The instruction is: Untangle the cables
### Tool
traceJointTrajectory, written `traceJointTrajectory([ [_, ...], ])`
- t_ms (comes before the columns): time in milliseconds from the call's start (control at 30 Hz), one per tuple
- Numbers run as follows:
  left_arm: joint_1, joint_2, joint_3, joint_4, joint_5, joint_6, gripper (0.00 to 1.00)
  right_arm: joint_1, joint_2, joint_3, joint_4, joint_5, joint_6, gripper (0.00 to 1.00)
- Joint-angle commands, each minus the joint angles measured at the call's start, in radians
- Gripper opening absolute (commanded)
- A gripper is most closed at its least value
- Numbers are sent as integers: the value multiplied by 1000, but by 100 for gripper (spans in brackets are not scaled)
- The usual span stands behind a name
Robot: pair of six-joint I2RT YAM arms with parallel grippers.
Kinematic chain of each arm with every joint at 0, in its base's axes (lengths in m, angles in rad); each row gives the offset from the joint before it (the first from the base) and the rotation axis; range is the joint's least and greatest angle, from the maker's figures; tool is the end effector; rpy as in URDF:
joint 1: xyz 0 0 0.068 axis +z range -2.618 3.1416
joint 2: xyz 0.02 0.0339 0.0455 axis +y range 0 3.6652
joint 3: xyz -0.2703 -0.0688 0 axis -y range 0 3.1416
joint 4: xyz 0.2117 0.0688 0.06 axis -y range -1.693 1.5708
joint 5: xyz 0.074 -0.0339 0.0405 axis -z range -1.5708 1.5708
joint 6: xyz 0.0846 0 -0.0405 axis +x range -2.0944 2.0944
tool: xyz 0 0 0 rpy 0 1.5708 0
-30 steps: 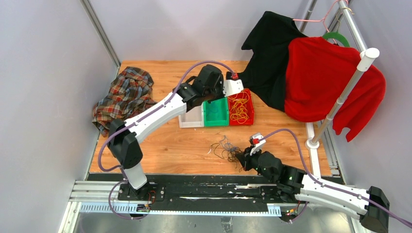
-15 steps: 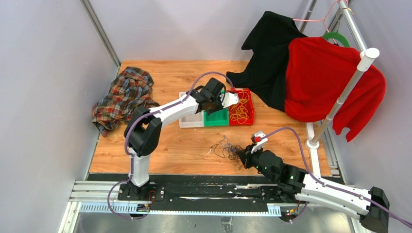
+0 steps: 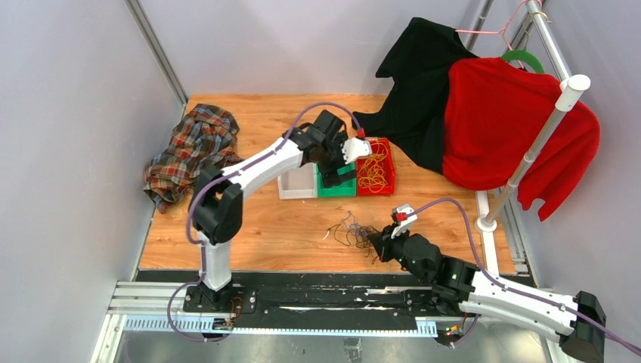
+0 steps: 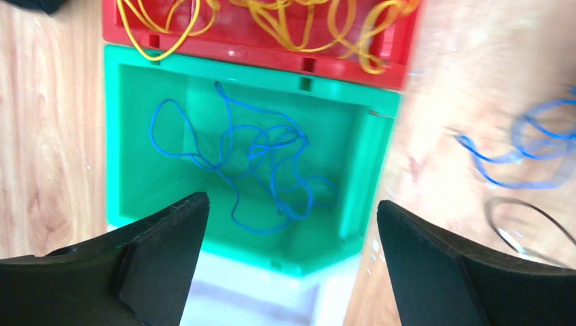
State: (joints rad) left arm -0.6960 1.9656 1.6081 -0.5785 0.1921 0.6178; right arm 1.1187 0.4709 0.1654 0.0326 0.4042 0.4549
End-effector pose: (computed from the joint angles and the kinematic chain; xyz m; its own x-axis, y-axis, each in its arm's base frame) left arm 0.3245 -0.2922 0.2187 -0.0888 0.8151 -0.5724 0.9418 0.2558 0.2182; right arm 0.0934 0.1161 0.1888 -0.3965 0.1084 -0.9116 -0.5426 0.7734 0.3279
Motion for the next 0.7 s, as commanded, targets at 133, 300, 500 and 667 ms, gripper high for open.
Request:
traceJointTrajectory([
  [133,-12,-245,1,-294,346,-15,98,20,7,12,40,14,-12,1],
  [300,-80,-220,-83,-293,377,34,94,21,48,10,48,-26,-16,1],
  [500,-107,-77,-22,-310,357,225,78,22,96,33,-39,-43,8,1],
  [667,-133,2,31,-324,375,378,77,21,103,40,-76,-45,24,1],
])
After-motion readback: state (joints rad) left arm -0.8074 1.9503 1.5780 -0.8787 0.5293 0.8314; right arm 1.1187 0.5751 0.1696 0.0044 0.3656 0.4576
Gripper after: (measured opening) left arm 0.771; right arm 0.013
